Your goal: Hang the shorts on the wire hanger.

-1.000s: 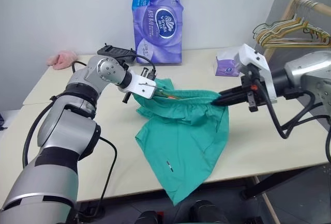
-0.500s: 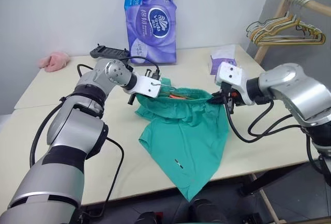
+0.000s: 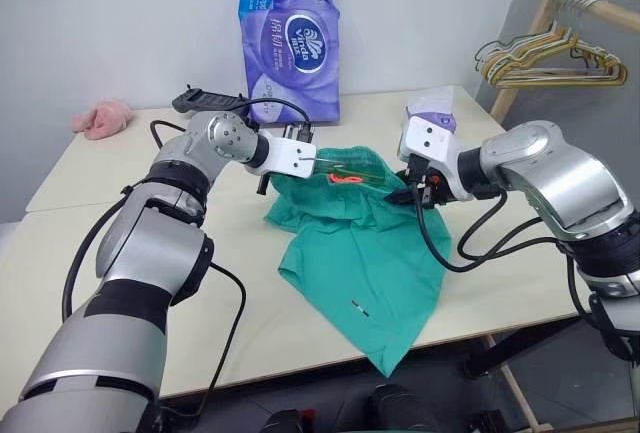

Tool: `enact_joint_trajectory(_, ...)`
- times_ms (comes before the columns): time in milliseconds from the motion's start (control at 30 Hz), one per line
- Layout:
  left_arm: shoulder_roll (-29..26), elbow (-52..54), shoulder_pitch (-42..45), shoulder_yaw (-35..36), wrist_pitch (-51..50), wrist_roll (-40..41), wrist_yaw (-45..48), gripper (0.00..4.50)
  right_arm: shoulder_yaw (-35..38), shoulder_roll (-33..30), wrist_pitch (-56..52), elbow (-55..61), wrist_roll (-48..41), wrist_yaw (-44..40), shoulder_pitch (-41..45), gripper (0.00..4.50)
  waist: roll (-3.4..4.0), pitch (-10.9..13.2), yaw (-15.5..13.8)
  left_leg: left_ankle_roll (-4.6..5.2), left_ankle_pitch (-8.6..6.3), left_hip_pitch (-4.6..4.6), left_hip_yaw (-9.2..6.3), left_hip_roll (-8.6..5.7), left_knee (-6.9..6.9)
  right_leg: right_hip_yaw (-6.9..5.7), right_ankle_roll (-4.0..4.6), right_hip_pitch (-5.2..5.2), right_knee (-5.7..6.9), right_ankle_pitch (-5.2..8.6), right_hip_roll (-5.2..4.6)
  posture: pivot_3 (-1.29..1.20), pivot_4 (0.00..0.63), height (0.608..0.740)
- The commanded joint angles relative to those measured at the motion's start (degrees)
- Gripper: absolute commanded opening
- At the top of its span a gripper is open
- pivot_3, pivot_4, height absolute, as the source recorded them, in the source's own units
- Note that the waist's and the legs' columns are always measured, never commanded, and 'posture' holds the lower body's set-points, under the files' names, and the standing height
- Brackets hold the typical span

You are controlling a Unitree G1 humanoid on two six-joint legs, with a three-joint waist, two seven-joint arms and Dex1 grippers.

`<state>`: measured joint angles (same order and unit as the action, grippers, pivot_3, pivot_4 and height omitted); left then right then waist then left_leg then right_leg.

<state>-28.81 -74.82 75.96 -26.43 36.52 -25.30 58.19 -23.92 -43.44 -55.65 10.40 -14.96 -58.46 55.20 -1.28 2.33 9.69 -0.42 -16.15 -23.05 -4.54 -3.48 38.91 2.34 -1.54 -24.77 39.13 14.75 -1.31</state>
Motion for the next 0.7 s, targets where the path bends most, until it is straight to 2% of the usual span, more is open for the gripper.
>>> enact_joint_trajectory(33, 0.0, 0.6, 2.2, 2.2, 0.4, 1.1, 0.1, 0.00, 3.7, -0.9, -0.7, 1.8, -0.2, 0.5, 1.6, 2.92, 0.00, 0.0, 0.0, 0.00, 0.00, 0.00, 0.00, 0.00, 0.00, 0.00, 0.00, 0.00, 0.00, 0.00, 0.00, -0.20, 0.028, 0.740)
enact_joint_trajectory(167, -0.4, 0.6, 1.8, 2.7, 0.3, 1.1, 0.4, 0.00, 5.8, -5.4, -1.9, 5.3, -0.3, 0.0, -0.2, 4.35, 0.04, 0.0, -0.2, 0.00, 0.00, -0.01, 0.00, -0.01, 0.01, -0.01, 0.00, 0.00, -0.02, 0.00, 0.00, -0.20, 0.032, 0.740)
enact_joint_trajectory(200, -0.5, 0.6, 1.8, 2.8, 0.4, 1.1, 0.5, 0.00, 6.1, -6.1, -2.7, 6.3, -0.5, 0.2, -0.5, 4.48, 0.03, 0.0, -0.1, 0.01, -0.01, -0.02, 0.00, -0.01, 0.01, 0.00, 0.00, 0.00, -0.03, 0.00, -0.01, -0.20, 0.032, 0.740)
enact_joint_trajectory(467, -0.4, 0.6, 1.9, 3.1, 0.1, 1.0, 0.9, 0.00, 6.2, -8.6, -2.5, 7.3, 1.5, 1.6, -0.9, 4.48, 0.06, 0.0, 0.1, 0.02, -0.01, 0.00, 0.02, 0.00, -0.03, 0.02, 0.00, 0.00, -0.02, 0.00, 0.00, -0.22, 0.031, 0.740)
enact_joint_trajectory(700, 0.7, 0.6, 2.6, 3.4, -0.4, 0.7, 0.4, 0.00, -1.4, -1.1, -1.9, 3.2, 5.1, 3.7, 2.0, 4.48, 0.06, 0.0, 0.4, 0.01, -0.01, 0.00, 0.00, 0.01, -0.03, 0.00, 0.00, 0.00, -0.01, 0.00, 0.00, -0.21, 0.028, 0.740)
